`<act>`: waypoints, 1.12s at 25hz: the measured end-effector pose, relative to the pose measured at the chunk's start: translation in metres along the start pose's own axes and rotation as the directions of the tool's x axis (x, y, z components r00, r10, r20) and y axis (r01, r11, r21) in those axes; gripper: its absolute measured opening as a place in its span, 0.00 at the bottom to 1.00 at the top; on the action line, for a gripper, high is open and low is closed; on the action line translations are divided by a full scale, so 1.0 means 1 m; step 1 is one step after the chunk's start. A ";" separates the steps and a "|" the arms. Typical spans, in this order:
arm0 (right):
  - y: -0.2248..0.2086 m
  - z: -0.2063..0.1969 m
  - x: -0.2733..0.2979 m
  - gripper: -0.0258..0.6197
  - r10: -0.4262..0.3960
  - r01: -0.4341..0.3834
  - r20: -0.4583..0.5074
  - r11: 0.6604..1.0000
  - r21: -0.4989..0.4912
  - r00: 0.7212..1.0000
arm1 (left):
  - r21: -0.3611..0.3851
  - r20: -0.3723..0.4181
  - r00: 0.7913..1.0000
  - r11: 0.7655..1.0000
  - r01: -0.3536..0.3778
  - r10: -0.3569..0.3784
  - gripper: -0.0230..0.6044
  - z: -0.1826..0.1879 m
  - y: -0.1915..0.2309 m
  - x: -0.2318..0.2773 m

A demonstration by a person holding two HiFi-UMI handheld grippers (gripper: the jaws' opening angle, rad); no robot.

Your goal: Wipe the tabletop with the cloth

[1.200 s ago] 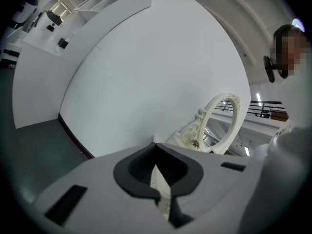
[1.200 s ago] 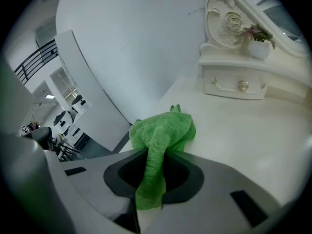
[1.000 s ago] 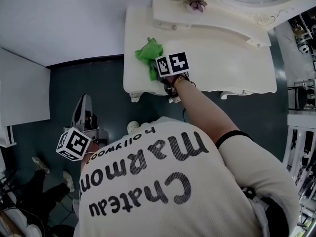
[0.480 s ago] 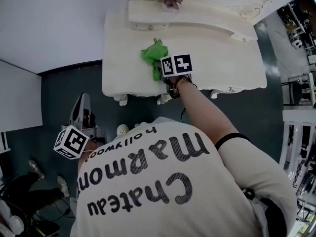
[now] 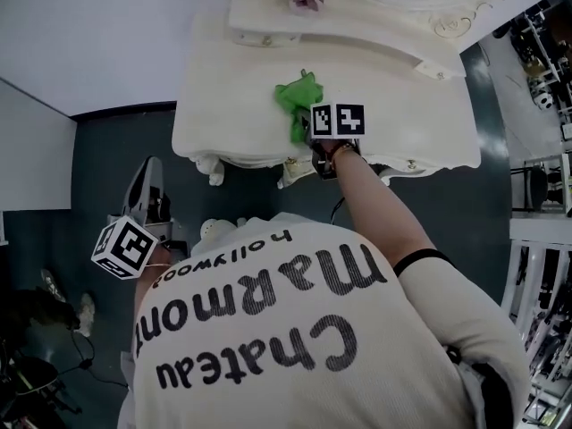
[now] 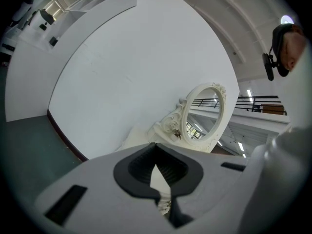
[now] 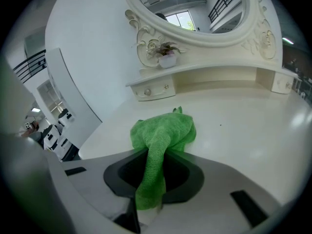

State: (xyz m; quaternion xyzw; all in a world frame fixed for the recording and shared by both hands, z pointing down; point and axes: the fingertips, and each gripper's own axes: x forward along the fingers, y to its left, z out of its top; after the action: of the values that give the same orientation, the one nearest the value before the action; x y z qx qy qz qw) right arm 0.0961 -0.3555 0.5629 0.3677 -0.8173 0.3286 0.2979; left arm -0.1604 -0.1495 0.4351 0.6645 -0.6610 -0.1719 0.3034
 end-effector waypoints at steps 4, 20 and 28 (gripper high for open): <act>0.001 0.002 -0.001 0.18 -0.014 0.014 0.017 1.000 0.005 1.000 | 0.009 0.012 0.999 0.999 -0.032 0.031 0.05 0.003 0.006 -0.025; 0.215 0.040 0.041 0.19 0.246 -0.243 0.033 0.968 -0.062 0.969 | -0.020 0.063 0.987 0.989 -0.144 0.145 0.05 0.082 0.113 -0.129; 0.267 -0.005 0.090 0.19 0.221 -0.230 -0.102 0.969 -0.095 0.970 | -0.033 0.033 0.988 0.988 -0.148 0.149 0.05 0.098 0.158 -0.145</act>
State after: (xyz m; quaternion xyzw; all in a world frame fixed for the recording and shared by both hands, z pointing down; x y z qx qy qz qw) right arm -0.1650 -0.2514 0.5463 0.2408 -0.8558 0.3329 0.3142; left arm -0.3541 -0.0153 0.4357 0.6056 -0.7111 -0.1705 0.3138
